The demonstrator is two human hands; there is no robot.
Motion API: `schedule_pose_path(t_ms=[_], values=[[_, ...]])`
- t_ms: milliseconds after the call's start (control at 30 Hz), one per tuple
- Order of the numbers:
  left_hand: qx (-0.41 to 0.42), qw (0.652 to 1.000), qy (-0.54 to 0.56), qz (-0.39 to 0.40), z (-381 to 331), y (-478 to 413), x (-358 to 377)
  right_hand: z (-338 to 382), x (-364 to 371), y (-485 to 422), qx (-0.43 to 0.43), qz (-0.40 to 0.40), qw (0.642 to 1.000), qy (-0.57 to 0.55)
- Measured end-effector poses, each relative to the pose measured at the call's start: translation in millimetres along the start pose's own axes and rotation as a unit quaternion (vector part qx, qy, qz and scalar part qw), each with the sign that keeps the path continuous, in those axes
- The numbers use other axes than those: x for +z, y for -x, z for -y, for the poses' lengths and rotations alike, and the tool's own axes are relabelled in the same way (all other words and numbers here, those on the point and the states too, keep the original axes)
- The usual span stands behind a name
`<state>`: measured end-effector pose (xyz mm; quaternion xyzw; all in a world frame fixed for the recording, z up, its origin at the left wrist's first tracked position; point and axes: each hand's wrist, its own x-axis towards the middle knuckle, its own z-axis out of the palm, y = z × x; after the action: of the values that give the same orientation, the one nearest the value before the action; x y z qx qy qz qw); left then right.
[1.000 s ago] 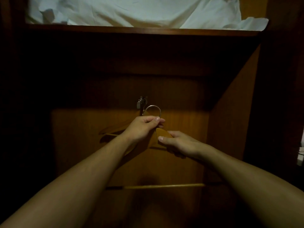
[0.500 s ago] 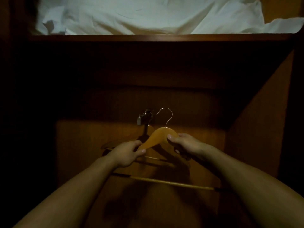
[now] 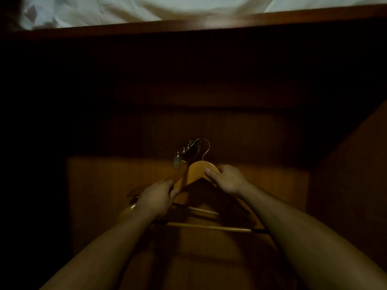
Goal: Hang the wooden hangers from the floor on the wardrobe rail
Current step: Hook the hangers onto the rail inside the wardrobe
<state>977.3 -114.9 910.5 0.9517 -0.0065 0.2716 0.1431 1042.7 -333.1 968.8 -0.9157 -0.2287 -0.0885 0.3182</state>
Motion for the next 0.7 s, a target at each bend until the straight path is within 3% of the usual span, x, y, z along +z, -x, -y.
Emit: schedule_pose_path(t_ms=[367, 700], values=[[-0.005, 1.0, 0.016, -0.008, 27, -40, 9, 1, 21, -37, 0.022, -0.033, 0.999, 0.001], [-0.018, 0.999, 0.037, 0.032, 53, -51, 29, -7, 55, -53, 0.046, -0.031, 0.998, 0.036]])
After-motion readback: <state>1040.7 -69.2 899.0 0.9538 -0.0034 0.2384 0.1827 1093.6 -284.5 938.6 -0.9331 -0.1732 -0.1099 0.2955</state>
